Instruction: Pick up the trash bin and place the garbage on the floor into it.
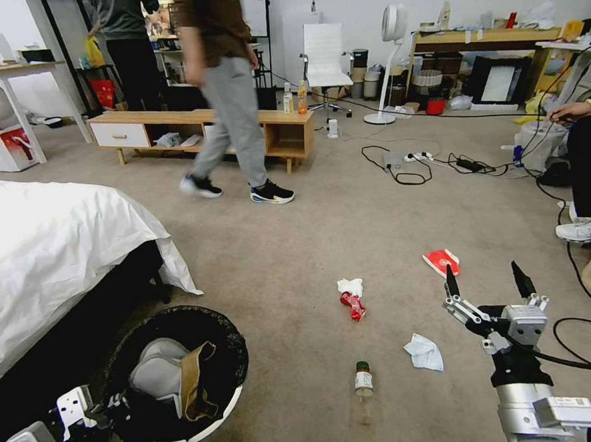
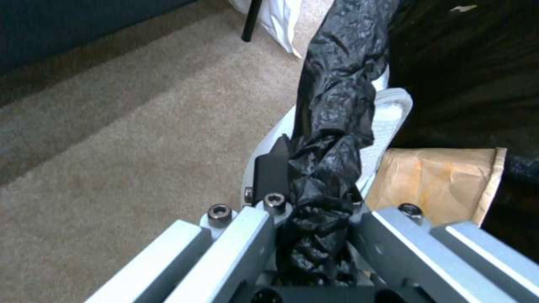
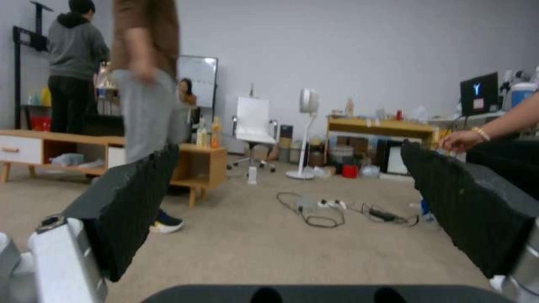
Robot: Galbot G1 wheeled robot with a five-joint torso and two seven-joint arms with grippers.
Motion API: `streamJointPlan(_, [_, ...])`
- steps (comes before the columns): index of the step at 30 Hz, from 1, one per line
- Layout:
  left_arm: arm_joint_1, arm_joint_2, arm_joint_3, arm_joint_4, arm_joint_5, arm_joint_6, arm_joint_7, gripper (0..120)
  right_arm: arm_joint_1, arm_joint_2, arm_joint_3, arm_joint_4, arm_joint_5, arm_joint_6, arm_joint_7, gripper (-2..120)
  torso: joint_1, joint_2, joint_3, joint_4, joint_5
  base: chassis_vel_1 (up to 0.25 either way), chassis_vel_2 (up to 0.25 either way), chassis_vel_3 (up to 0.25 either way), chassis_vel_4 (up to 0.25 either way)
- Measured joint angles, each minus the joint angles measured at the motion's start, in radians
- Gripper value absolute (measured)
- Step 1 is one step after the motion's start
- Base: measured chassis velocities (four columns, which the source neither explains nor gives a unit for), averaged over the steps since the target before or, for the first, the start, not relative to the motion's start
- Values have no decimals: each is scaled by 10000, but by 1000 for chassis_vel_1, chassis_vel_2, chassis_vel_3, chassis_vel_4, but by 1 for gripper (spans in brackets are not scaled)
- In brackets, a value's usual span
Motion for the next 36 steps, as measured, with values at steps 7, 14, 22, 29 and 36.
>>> streamJointPlan(7, [11, 63, -57, 45, -9, 1, 14, 1, 328, -600, -159, 315, 1258, -1200, 355, 100, -1, 0, 0, 0, 0, 0, 0, 0, 0])
streamJointPlan(14, [50, 104, -96, 30, -36, 2, 17, 1, 597, -1258, -248, 793, 3002, -2627, 918, 100, 0, 0, 0, 2, 0, 0, 0, 0, 0])
streamJointPlan(22, [30, 137, -93, 80, -39, 3, 26, 1, 1292, -2597, -456, 1874, 6826, -4950, 2811, 100, 0, 0, 0, 0, 0, 0, 0, 0, 0])
streamJointPlan(29, [-57, 160, -70, 197, -19, 3, 29, 1, 2018, -3356, -805, 2165, 10290, -6280, 4463, 100, 0, 0, 0, 0, 1, 0, 0, 0, 0])
streamJointPlan(36, [-250, 371, 83, 518, -12, 2, 28, 1, 2260, -3599, -1096, 2181, 13542, -6998, 6280, 100, 0, 0, 1, -2, 0, 0, 0, 0, 0])
